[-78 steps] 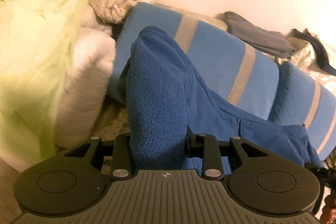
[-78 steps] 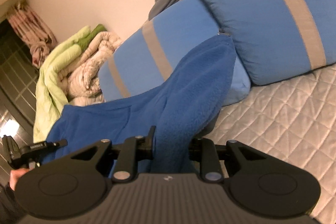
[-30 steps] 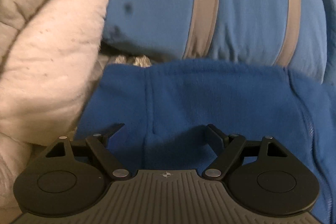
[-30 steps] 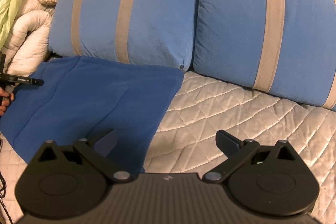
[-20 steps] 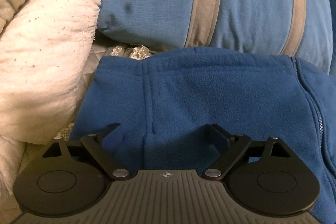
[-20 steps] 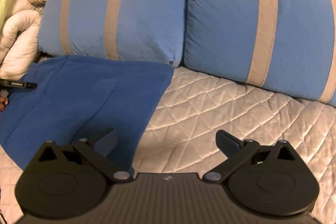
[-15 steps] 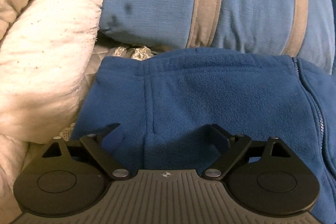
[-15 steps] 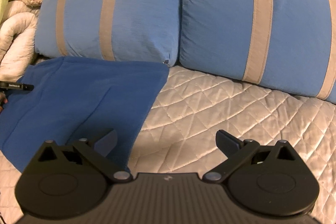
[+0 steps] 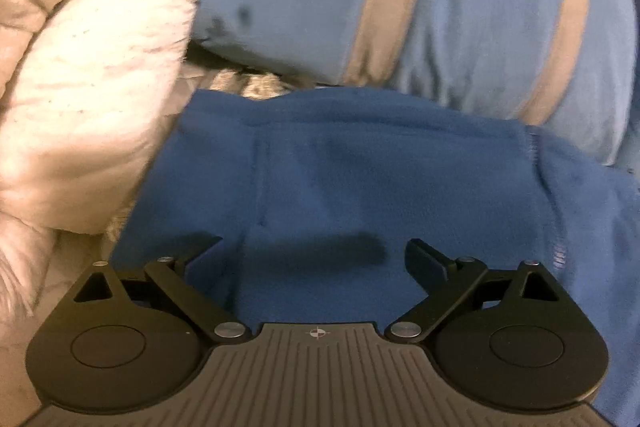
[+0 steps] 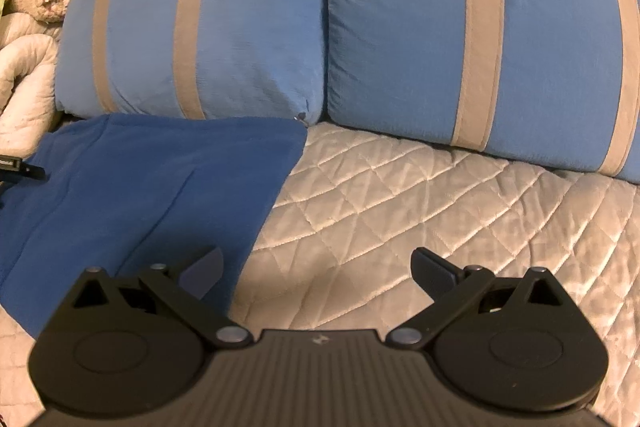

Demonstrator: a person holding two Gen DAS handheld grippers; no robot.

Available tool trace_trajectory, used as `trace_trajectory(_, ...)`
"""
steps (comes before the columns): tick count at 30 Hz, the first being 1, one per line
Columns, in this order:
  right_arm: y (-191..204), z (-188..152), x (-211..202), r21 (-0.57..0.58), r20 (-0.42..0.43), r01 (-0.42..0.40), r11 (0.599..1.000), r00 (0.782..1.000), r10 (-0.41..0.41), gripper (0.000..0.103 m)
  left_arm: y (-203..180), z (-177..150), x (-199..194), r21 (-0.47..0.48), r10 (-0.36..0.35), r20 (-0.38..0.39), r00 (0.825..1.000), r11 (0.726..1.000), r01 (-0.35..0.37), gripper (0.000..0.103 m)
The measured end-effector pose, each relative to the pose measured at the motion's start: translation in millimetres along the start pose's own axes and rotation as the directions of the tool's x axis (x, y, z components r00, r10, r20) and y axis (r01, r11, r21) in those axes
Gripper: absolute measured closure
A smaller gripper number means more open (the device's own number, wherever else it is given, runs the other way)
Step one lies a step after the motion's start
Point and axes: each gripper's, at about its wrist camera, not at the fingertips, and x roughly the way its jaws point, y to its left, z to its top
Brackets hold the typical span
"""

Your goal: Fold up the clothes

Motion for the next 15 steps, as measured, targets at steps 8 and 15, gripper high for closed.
trace_trajectory(8,1.6,-1.4,-2.7,-0.017,-0.008,0.004,1.0,1.0,-0.004,0.0,-29.6,3.7,-24.6,0.01,-0.053,0.082,0.995,0.999,0.052,0.007)
trace_trajectory(15,-3.4,-2.3,-7.8,-0.009,-0.006,0.016,1.0,1.0,-0.016,0.0,-73.8,3.6,-33.0,0.023,-0.12,0.206,0.971,0.993,0.118,0.007)
